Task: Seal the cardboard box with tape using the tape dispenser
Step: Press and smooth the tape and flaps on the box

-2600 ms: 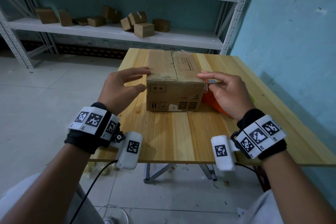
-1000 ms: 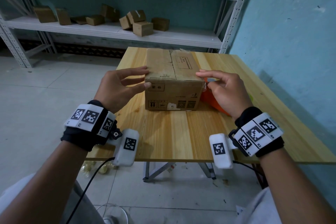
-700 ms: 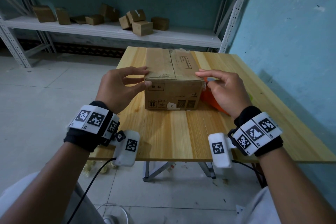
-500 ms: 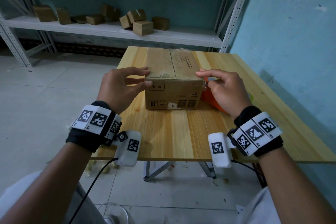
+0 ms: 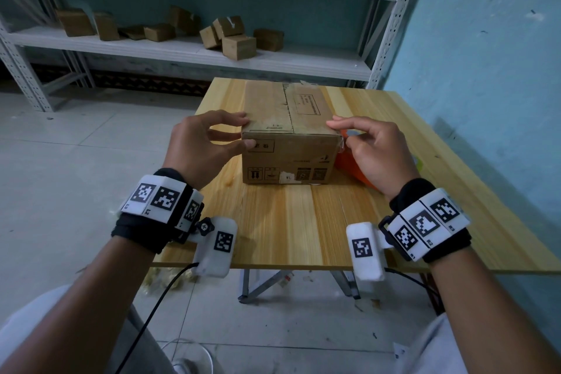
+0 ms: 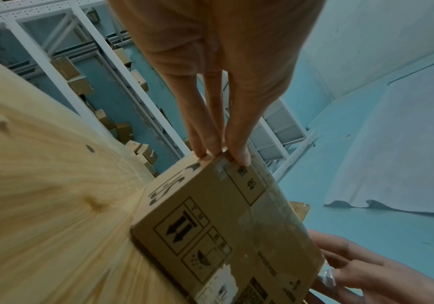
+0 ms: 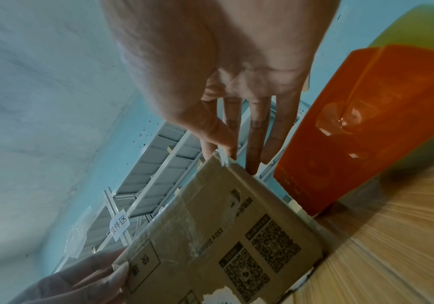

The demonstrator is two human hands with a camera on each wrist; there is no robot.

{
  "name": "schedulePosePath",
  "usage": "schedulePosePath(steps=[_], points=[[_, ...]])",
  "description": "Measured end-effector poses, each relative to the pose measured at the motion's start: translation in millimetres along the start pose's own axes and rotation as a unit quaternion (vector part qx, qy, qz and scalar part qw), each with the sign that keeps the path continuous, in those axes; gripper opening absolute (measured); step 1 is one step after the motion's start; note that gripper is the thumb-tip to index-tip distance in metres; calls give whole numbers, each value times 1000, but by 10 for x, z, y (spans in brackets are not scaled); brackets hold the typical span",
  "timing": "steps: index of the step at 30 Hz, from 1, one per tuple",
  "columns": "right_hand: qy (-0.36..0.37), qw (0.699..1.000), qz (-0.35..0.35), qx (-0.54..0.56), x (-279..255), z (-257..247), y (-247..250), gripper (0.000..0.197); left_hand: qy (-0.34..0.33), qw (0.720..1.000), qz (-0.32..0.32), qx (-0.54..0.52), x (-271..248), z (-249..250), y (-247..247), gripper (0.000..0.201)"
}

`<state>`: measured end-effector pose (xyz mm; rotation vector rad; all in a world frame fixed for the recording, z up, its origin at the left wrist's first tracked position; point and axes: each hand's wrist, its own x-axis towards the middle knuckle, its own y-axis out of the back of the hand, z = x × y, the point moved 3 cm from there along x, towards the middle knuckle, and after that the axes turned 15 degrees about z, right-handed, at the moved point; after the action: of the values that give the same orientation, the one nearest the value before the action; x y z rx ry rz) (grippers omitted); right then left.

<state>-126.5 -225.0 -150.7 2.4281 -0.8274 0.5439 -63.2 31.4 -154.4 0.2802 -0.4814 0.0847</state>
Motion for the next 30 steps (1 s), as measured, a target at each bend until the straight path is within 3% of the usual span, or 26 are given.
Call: schedulePosePath(steps=[19,30], points=[[10,1000,0,1,-4,24,-12,42,-6,999,-26,28,-3,-15,9,46],[26,1000,-5,-7,13,54,-8,46,9,1000,-17,14,-5,1,3,36]])
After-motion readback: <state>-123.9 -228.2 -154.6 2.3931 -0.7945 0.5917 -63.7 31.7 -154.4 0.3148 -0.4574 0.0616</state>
